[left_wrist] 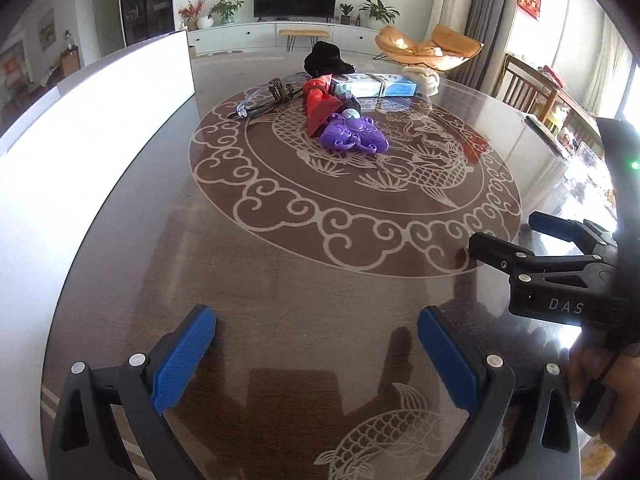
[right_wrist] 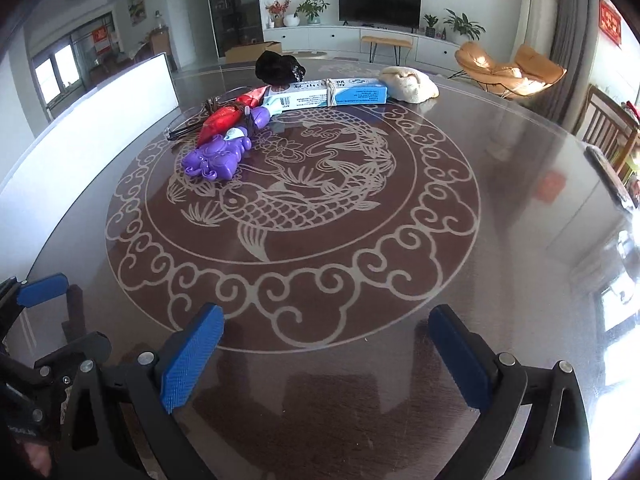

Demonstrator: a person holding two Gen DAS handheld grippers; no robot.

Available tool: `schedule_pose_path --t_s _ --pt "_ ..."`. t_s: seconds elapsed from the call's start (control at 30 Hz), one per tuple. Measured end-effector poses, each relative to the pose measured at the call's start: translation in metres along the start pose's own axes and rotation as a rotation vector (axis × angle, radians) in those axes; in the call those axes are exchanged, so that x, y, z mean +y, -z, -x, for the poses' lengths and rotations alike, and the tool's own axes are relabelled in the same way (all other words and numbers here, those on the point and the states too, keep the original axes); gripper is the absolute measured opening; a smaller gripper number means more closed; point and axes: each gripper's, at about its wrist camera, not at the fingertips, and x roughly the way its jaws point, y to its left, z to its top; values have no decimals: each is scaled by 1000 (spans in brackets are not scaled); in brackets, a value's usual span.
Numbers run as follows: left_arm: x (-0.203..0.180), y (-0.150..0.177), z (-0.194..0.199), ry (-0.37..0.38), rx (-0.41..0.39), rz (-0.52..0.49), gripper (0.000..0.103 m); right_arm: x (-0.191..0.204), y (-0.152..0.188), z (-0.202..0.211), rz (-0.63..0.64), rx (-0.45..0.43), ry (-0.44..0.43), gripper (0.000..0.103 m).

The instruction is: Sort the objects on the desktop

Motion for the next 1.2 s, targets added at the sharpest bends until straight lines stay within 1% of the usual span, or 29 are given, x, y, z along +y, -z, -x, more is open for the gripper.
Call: schedule_pose_path --t_s 0.1,0.17,0.27,0.4,0.5,1.2 --pt "-2 -4 -4 -20 7 -21 103 1 1 -2 -2 4 10 103" --pt "-7 -7 -10 -49 23 -59 103 1 1 -1 -2 4 10 103" --pt "-9 -16 -18 -34 23 -85 103 1 1 -1 -2 5 14 103" --pt "-4 -42 -36 -47 21 -67 103 1 1 -2 -2 5 13 103" --pt "0 -53 -44 -63 -8 -41 103 -1 1 -2 -23 5 25 103" --pt "0 -48 -41 -52 -5 -58 103 -1 1 -2 -24 5 25 103"
